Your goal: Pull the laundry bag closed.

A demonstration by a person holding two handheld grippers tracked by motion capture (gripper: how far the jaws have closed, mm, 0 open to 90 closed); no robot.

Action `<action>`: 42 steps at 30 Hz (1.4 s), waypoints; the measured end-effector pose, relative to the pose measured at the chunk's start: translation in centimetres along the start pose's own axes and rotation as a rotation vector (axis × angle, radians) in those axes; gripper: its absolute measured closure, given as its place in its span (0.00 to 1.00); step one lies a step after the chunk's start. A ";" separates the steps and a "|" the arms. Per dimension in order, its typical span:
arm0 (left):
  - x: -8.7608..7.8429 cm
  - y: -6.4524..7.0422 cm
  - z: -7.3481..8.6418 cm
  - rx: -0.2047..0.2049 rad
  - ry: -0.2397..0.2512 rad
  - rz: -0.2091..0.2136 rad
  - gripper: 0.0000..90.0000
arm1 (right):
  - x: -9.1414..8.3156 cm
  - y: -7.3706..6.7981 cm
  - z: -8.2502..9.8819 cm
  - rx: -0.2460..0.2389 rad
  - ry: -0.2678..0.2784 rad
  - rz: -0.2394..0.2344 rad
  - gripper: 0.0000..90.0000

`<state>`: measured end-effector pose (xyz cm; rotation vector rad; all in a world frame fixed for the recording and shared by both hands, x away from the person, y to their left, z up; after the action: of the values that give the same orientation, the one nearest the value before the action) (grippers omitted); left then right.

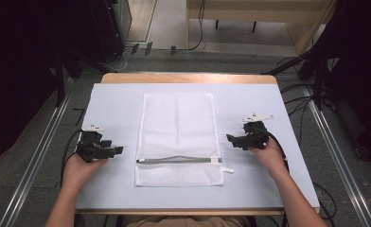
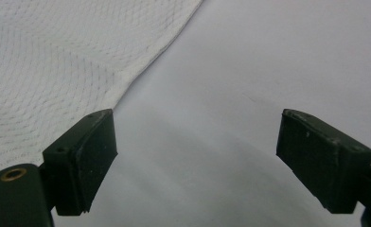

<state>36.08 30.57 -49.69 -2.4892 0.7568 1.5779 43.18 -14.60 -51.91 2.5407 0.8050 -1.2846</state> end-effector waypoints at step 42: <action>-0.8 0.9 -0.7 -0.005 0.036 0.073 0.44 | -0.7 -1.5 -0.2 -0.078 -0.046 -0.027 0.34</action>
<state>35.99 29.85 -48.54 -2.5281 0.8591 1.5634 42.22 -13.53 -51.14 2.4390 0.8654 -1.2887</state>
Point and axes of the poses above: each handheld gripper's, and its own axes: x roughly forward along the jaws, z roughly out of its underside, y roughly to its right, the point moved 8 cm from there along x, roughly forward along the jaws, and after that the axes turned 9 degrees about -y, right-handed, at the moved point
